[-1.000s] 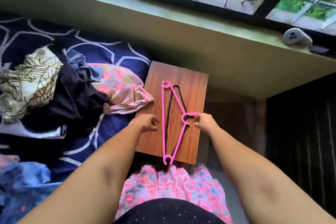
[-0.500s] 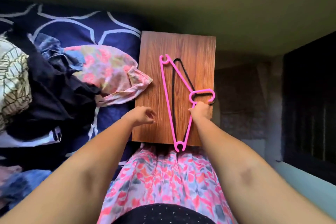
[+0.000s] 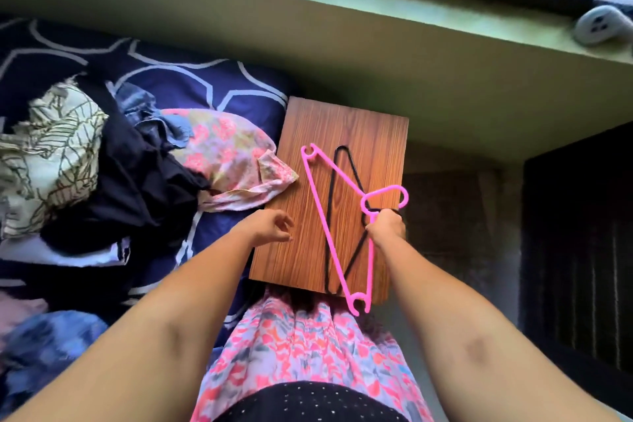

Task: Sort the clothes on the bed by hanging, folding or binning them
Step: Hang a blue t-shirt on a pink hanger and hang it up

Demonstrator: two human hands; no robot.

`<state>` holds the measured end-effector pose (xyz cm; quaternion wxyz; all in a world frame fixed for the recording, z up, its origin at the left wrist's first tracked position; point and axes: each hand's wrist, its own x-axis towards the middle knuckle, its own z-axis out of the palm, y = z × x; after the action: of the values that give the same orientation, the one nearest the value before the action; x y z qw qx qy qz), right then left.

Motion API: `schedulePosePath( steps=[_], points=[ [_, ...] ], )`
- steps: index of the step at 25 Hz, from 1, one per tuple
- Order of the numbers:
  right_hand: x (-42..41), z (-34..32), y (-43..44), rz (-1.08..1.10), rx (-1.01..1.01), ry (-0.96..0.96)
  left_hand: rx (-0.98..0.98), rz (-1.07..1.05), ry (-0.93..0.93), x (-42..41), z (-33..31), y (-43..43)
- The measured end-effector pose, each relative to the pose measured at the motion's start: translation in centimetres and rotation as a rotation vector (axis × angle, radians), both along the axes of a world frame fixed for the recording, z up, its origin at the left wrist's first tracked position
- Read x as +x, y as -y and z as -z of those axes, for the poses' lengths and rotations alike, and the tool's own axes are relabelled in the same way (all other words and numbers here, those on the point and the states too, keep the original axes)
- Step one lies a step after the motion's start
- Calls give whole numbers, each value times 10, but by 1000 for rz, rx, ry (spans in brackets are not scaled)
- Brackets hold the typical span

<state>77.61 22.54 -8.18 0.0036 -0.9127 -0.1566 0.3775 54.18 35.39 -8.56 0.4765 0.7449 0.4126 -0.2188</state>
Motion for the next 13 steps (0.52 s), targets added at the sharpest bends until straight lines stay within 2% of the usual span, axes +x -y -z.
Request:
schedulePosePath(
  steps=[6, 13],
  points=[
    [16, -56, -5, -308, 23, 85, 89, -91, 58, 1, -41, 17],
    [37, -146, -31, -676, 264, 363, 224, -234, 30, -36, -91, 52]
  ],
)
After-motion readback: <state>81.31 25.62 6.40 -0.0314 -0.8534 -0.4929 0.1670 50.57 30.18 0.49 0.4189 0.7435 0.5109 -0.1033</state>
